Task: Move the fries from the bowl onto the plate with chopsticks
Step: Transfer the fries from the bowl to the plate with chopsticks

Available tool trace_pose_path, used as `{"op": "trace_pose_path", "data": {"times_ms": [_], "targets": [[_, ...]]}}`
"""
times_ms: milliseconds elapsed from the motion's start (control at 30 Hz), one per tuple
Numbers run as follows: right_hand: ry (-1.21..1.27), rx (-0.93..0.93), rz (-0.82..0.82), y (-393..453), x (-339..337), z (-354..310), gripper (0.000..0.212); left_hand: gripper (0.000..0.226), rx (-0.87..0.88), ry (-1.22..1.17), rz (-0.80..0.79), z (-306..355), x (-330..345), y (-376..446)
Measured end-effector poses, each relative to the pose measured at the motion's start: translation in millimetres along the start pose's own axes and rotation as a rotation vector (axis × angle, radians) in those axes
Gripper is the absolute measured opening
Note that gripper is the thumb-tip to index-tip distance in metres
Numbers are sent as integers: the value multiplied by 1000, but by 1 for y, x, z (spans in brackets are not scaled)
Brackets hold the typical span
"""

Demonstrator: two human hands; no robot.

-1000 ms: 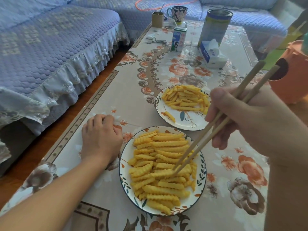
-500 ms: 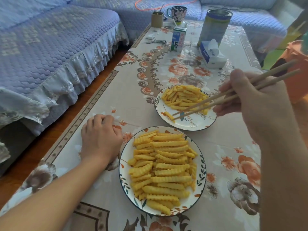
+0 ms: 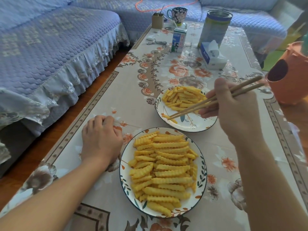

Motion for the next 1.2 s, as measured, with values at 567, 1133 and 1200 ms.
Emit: {"op": "trace_pose_path", "data": {"times_ms": [567, 1133, 1200], "targets": [[90, -96, -442, -29, 3, -40, 37, 43, -22, -9, -19, 0, 1, 1], [-192, -76, 130, 14, -19, 13, 33, 32, -14, 5, 0, -1, 3, 1], [-202, -75, 124, 15, -18, 17, 33, 36, -10, -6, 7, 0, 2, 0]]}}
Point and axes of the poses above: each hand's wrist, its own y-axis towards the middle knuckle, its own x-axis out of the palm, z = x × y, the point moved 1 cm from there along y, towards the middle knuckle
